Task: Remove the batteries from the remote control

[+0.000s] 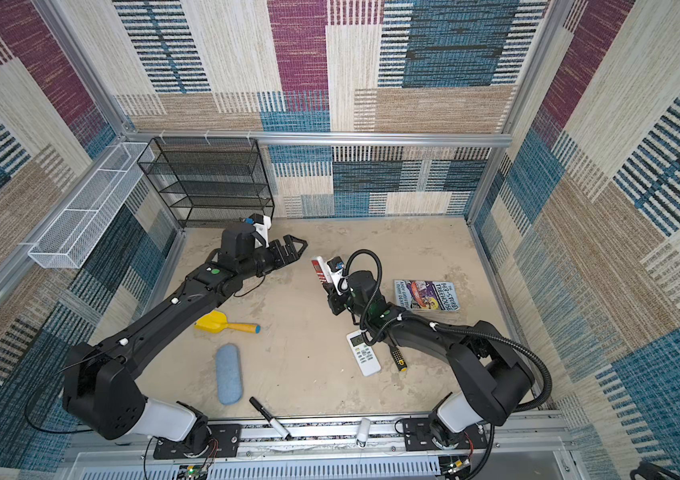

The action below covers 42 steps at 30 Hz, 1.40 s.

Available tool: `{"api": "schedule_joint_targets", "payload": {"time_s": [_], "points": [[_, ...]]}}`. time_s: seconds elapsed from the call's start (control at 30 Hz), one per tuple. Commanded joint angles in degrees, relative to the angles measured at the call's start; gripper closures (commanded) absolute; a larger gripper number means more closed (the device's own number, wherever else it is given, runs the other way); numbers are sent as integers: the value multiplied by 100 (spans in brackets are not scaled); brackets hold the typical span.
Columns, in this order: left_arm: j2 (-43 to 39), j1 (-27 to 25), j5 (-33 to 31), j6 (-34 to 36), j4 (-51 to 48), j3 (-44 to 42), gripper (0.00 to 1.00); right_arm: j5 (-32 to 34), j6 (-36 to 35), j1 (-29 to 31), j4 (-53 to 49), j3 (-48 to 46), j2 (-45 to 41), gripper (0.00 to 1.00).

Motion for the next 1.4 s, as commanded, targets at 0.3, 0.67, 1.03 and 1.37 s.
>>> {"api": "schedule_joint_targets", "payload": {"time_s": [0.3,0.67,1.03,1.37], "points": [[-55,140,1217,-390,-1364,232,2,3065,-3917,807,3491,-457,861,85],[68,140,1432,-417,-1017,352,7,3246,-5542,1133,4933,-512,1440,85],[264,113,1810,-598,-892,408,27,3510,-6512,1217,5738,-221,1932,86],[307,105,2201,-945,19,-34,42,3467,-6690,1252,5889,-169,1993,86]]}}
